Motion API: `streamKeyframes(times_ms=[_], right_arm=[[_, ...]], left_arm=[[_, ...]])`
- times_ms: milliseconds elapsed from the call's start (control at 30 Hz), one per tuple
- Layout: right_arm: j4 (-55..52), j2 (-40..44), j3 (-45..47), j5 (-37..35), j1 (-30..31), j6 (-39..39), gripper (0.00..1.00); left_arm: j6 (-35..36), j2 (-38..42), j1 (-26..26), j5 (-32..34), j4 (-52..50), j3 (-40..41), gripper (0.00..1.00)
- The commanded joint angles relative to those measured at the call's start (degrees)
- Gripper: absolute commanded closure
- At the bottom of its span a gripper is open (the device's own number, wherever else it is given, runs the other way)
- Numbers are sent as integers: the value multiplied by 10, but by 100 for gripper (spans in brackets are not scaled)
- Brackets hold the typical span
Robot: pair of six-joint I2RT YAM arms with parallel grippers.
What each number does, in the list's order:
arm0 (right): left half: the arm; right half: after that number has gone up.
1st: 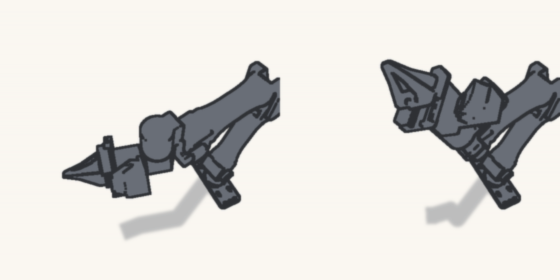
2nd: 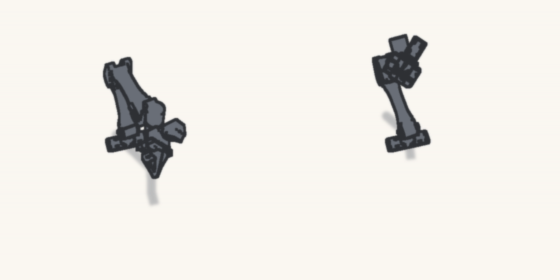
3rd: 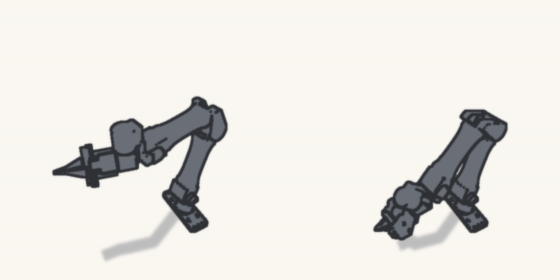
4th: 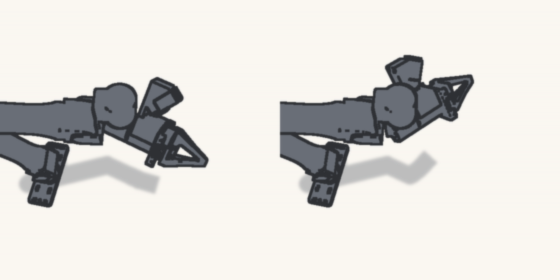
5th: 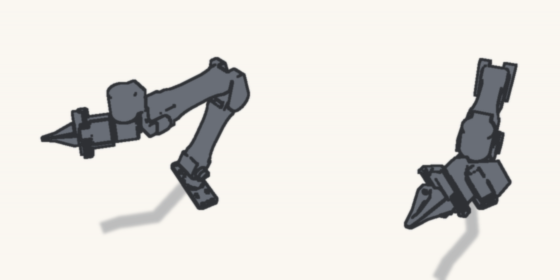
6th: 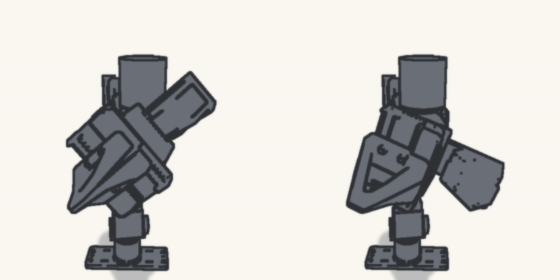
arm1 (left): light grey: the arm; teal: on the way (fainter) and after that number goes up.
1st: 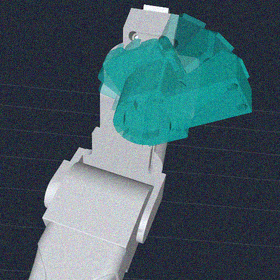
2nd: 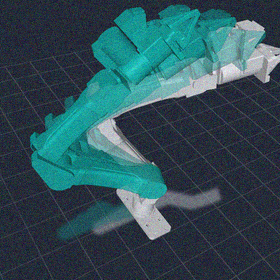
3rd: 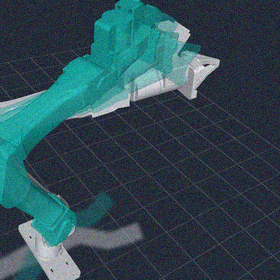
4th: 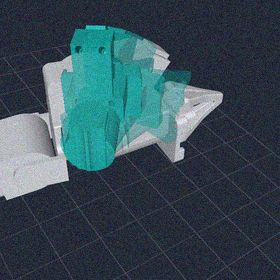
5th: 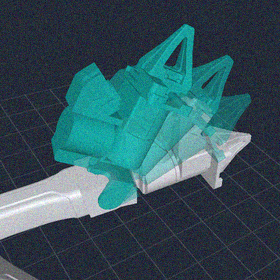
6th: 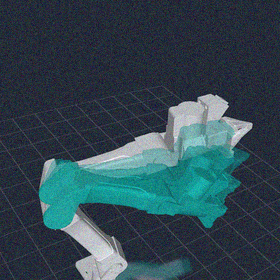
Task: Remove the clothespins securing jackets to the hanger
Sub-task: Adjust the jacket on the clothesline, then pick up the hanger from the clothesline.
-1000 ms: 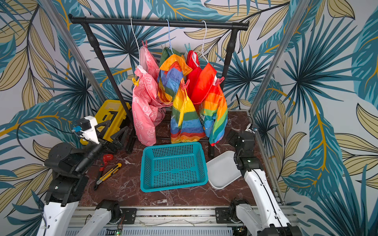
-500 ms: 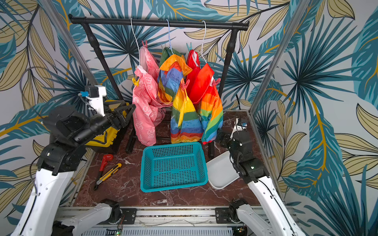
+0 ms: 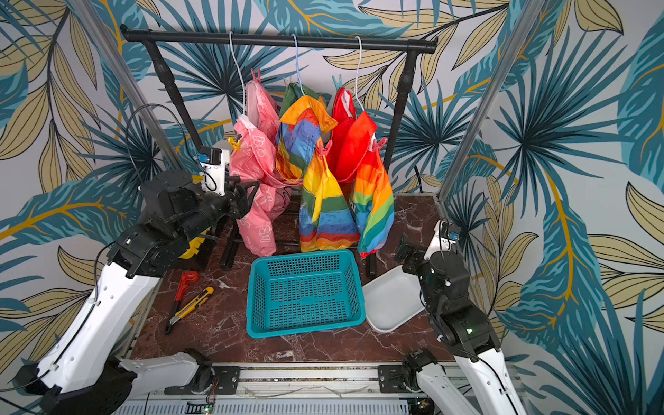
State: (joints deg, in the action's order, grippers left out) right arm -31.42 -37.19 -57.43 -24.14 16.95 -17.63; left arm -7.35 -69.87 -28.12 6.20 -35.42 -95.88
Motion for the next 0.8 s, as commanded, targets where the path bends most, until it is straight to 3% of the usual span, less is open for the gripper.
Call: streamKeyframes(times_ms=[0,167,333,467,600,767], right_arm=[[-34,4,-14,-7,3,10,0],[-35,2,-36,-1,3,23,1],[-33,-7,-40,0,3,26,0],[-28,-14,-37,7,3,23,0],[-23,-21,-34,18,3,25,0],[-14,-30,-35,32,3,28,0]], left_arm=[[26,13,-4,66,8,-14,44],[46,4,-3,79,11,-40,42],[54,27,-3,52,8,-47,29],[62,67,-4,42,-1,-31,25],[87,87,-3,56,-14,-20,26],[103,47,-2,44,-19,-44,33]])
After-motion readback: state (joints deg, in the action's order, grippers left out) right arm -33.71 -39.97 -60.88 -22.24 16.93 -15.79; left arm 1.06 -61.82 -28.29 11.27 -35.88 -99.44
